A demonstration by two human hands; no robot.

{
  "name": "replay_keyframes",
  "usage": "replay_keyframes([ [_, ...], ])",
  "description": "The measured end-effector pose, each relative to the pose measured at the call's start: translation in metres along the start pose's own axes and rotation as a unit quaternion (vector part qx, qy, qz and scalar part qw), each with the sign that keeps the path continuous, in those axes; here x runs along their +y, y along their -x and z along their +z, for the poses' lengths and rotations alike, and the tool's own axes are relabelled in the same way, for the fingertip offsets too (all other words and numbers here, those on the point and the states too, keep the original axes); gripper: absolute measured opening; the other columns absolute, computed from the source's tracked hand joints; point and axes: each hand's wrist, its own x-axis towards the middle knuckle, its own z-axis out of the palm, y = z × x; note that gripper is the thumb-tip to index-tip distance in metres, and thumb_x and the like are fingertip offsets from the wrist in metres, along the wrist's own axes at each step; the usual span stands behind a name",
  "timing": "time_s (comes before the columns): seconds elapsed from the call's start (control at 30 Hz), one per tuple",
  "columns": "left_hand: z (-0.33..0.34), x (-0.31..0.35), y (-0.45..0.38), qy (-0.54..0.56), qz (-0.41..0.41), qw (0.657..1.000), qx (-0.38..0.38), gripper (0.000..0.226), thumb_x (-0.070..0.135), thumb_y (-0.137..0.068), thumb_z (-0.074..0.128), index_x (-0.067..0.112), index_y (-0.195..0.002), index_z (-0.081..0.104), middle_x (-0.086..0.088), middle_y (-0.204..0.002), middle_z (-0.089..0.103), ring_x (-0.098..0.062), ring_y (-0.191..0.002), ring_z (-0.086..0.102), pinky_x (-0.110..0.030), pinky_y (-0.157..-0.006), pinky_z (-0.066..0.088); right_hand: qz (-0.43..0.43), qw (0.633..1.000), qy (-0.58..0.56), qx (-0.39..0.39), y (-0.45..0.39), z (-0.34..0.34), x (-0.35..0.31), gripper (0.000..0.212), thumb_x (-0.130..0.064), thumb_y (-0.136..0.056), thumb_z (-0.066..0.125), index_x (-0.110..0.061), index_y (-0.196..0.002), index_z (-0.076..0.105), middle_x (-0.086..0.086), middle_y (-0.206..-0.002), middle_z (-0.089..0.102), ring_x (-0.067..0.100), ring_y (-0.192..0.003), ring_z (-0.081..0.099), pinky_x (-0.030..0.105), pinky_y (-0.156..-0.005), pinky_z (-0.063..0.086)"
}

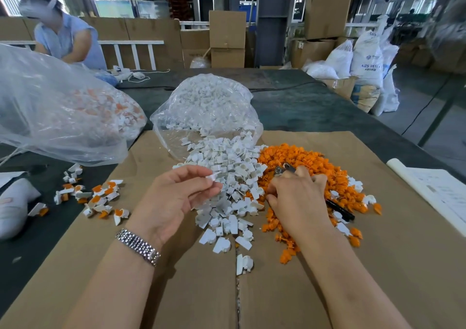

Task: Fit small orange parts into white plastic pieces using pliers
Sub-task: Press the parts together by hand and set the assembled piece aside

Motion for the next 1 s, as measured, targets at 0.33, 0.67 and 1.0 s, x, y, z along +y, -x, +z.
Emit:
replay_keyframes([
  [0.33,0.003,-0.003,-0.002,0.014,-0.019,0.999,-0.042,0.030,-0.005,-0.072,0.074,-0.003,-0.101,0.073,-0.026,-0.108,0.073,-0.031,-0.092,0.076,-0.023,-0.067,0.060,-0.011,0.998,-0.020,0.058,0.001,-0.004,0.002,0.022,-0.027,-0.106,0.047,-0.030,-0.101,0.067,-0.010,-0.099,0.062,0.016,-0.098,0.052,0.037,-0.085,0.027],
  [0.67,0.016,-0.008,0.004,-0.102,0.025,0.993,-0.063,0.026,-0.008,-0.077,0.076,0.000,-0.101,0.069,-0.020,-0.098,0.077,-0.028,-0.090,0.076,-0.026,-0.074,0.061,-0.022,0.795,-0.607,0.016,0.007,-0.027,-0.008,0.009,-0.015,-0.093,0.073,-0.019,-0.100,0.074,-0.007,-0.087,0.076,0.005,-0.081,0.074,0.016,-0.076,0.056],
  [1.0,0.022,-0.010,0.006,-0.187,0.057,0.976,-0.097,0.043,-0.017,-0.087,0.065,0.008,-0.121,0.057,-0.013,-0.104,0.077,-0.031,-0.087,0.077,-0.035,-0.082,0.063,-0.102,0.841,-0.530,0.039,0.014,-0.025,-0.019,0.008,-0.018,-0.091,0.075,-0.025,-0.094,0.073,-0.014,-0.086,0.071,0.007,-0.088,0.069,0.018,-0.076,0.053],
])
